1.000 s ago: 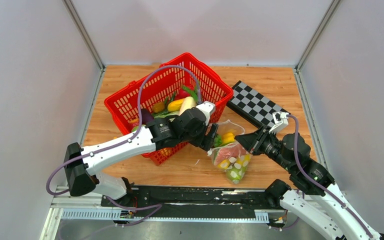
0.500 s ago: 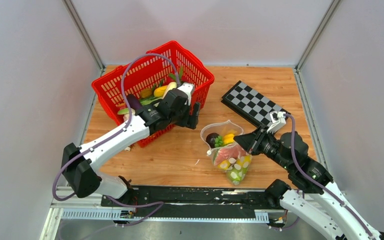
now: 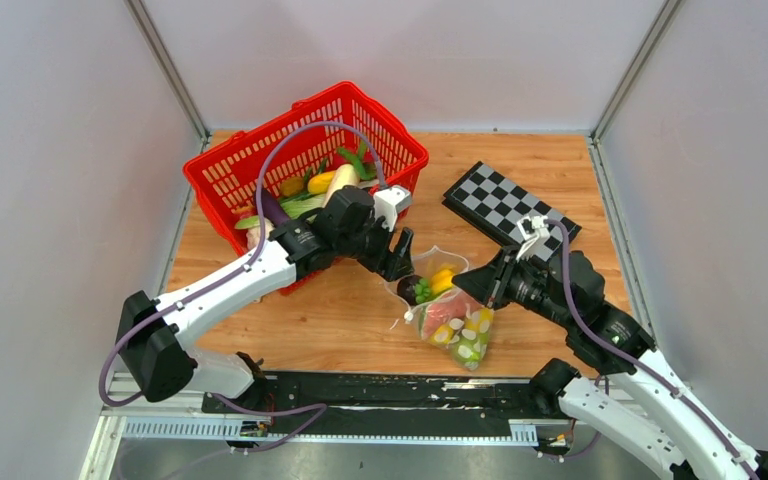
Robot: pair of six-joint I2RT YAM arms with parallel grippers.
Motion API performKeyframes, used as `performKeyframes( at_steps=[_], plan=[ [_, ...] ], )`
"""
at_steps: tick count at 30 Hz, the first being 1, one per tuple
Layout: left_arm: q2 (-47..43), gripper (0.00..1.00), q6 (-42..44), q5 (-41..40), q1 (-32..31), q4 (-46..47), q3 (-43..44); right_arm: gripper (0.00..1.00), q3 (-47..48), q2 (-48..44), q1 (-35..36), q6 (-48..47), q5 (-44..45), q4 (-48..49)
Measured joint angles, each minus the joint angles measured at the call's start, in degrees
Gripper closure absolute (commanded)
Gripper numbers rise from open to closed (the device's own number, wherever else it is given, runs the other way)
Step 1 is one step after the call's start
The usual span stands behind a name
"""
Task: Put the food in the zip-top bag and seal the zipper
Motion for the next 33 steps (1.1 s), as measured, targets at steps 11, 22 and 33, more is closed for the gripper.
performKeyframes(
  at_steps=[11, 22, 33],
  plan=[
    [0.2, 0.67, 3.3, 4.0, -0.2, 0.1, 0.2, 0.97, 3.8, 4.2, 0.0, -6.7, -7.9, 0.9],
    [-1.3, 1.0, -1.7, 3.7, -0.3, -1.9, 0.8, 0.94, 4.4, 8.1, 0.0, -11.0, -10.5, 0.9],
    [-12.3, 1.0, -25.2, -4.8, -0.3, -1.2, -1.0, 0.33, 7.2, 8.2, 0.0, -14.7, -9.8, 0.8]
  ],
)
